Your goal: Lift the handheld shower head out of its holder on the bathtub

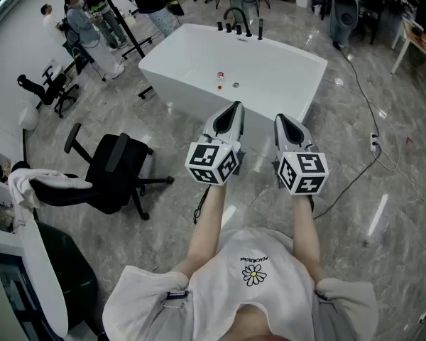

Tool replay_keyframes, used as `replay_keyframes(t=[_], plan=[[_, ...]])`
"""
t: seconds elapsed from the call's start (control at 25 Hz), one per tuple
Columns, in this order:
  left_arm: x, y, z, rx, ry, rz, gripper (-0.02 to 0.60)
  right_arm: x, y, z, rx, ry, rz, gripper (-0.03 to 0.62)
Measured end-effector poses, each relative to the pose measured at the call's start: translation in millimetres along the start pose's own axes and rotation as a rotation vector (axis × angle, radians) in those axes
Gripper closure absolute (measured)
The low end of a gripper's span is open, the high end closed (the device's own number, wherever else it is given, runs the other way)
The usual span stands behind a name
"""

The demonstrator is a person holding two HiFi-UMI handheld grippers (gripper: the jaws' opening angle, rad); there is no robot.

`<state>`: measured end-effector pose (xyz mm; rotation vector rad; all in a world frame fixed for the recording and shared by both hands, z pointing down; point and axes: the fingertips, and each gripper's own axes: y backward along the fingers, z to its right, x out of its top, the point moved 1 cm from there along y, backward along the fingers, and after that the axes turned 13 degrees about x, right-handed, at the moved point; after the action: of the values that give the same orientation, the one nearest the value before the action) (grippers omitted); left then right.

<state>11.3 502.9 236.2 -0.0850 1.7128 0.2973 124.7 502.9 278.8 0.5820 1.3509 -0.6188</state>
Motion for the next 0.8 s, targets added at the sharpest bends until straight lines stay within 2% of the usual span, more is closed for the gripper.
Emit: replay_keyframes(t=[0.56, 0.8], plan=[[-4.5, 1.4, 25.1, 0.008, 0.02, 0.013, 0.581, 2.1, 26.8, 26.3, 0.032, -0.019, 0.036, 0.571], [-1.8, 20.2, 10.4, 0.075, 0.059, 0.027, 0.581, -1.0, 37.0, 37.8, 0.045, -0.11, 0.071, 0.571]])
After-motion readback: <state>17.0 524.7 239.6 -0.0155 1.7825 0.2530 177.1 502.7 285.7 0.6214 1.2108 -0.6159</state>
